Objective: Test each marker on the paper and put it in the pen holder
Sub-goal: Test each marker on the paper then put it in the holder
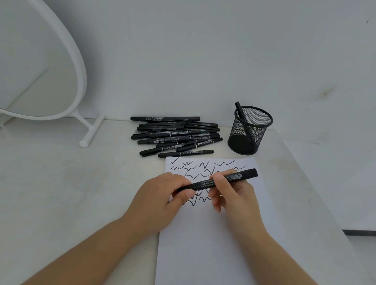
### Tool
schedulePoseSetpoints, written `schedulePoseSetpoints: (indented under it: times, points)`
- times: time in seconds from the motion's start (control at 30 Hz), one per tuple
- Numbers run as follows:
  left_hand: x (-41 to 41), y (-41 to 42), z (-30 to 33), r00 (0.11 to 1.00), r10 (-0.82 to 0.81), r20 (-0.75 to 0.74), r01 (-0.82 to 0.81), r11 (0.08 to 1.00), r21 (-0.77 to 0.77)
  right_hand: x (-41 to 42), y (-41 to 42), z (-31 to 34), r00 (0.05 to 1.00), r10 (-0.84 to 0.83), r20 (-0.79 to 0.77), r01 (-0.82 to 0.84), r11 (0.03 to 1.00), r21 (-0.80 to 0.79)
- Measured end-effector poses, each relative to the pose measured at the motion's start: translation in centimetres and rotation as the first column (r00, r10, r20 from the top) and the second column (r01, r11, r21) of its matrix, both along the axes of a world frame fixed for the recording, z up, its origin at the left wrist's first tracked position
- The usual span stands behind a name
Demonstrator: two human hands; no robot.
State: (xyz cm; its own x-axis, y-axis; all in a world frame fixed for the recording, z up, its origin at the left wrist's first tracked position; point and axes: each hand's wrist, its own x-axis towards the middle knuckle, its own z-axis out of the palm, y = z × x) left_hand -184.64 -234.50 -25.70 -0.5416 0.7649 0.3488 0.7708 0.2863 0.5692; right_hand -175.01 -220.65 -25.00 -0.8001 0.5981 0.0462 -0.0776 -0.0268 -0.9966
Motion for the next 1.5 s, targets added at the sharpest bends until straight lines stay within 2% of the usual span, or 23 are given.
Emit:
schedulePoseSetpoints:
  times: [0.13,0.3,0.5,0.63,0.7,0.8,0.93,1.0,1.03,1.07,1.1,1.17,1.2,1.27,1.33,1.4,1.47,1.5]
  points:
    - [0.2,0.0,0.0,0.998,-0.008,-0.062,0.008,1.000,0.008,0.0,-0.5,0.2,0.999,0.005,-0.036,-0.004,1.000,0.024]
    - [0.3,0.0,-0.1,0.998,-0.048,-0.034,0.048,0.999,-0.008,0.2,-1.0,0.1,0.995,0.011,-0.100,-0.010,1.000,0.016]
    - [0.2,-0.3,0.2,0.982,-0.113,0.152,0.111,0.994,0.025,0.3,-1.0,0.0,0.988,0.078,-0.133,-0.070,0.996,0.058]
    - [0.0,-0.5,0.2,0.932,-0.161,0.325,0.152,0.987,0.052,0.3,-0.9,-0.1,0.980,0.132,-0.147,-0.120,0.989,0.086]
    - [-0.1,-0.5,0.2,0.915,-0.171,0.366,0.160,0.985,0.058,0.2,-0.8,0.0,0.979,0.147,-0.139,-0.137,0.987,0.079]
    - [-0.1,-0.3,0.2,0.923,-0.117,0.366,0.092,0.992,0.086,-0.2,-0.6,0.1,0.990,0.116,-0.077,-0.107,0.989,0.104]
    - [-0.4,0.1,0.0,0.949,0.025,0.314,-0.058,0.994,0.096,-0.7,-0.2,0.5,0.991,-0.055,0.124,0.027,0.977,0.213]
    - [-0.8,0.1,-0.3,0.948,0.089,0.305,-0.124,0.988,0.096,-0.6,0.1,0.6,0.979,-0.130,0.158,0.078,0.951,0.299]
    - [-1.1,0.0,-0.5,0.946,0.121,0.300,-0.156,0.983,0.095,-0.6,0.1,0.7,0.976,-0.169,0.134,0.101,0.908,0.407]
    - [-1.3,0.0,-0.6,0.946,0.147,0.291,-0.180,0.979,0.093,-0.5,0.1,0.9,0.976,-0.203,0.073,0.129,0.820,0.558]
    - [-1.4,-0.1,-0.7,0.947,0.163,0.276,-0.194,0.977,0.089,-0.5,0.1,1.1,0.978,-0.210,-0.012,0.152,0.666,0.730]
    - [-1.5,0.0,-0.8,0.954,0.175,0.243,-0.199,0.977,0.077,-0.9,0.1,1.8,0.984,-0.146,-0.099,0.134,0.255,0.958]
    - [-1.5,0.1,-0.7,0.959,0.175,0.224,-0.196,0.978,0.072,-1.1,0.1,2.0,0.989,-0.129,-0.069,0.079,0.080,0.994]
    - [-1.5,0.5,-0.7,0.971,0.179,0.156,-0.191,0.980,0.062,-1.7,0.3,2.3,0.988,-0.156,0.001,-0.024,-0.144,0.989]
    - [-1.5,0.8,-0.7,0.977,0.192,0.097,-0.199,0.978,0.068,-2.3,0.5,2.3,0.984,-0.176,0.018,-0.066,-0.271,0.960]
    - [-1.8,0.9,-0.7,0.976,0.198,0.087,-0.207,0.971,0.118,-2.8,1.4,2.8,0.988,-0.156,0.011,-0.060,-0.313,0.948]
    - [-2.7,0.7,-0.7,0.972,0.221,0.080,-0.233,0.953,0.194,-3.4,2.9,4.5,0.985,-0.167,-0.048,0.001,-0.269,0.963]
    - [-3.3,0.8,-0.8,0.966,0.251,0.068,-0.260,0.941,0.218,-3.8,3.9,5.5,0.979,-0.177,-0.101,0.066,-0.191,0.979]
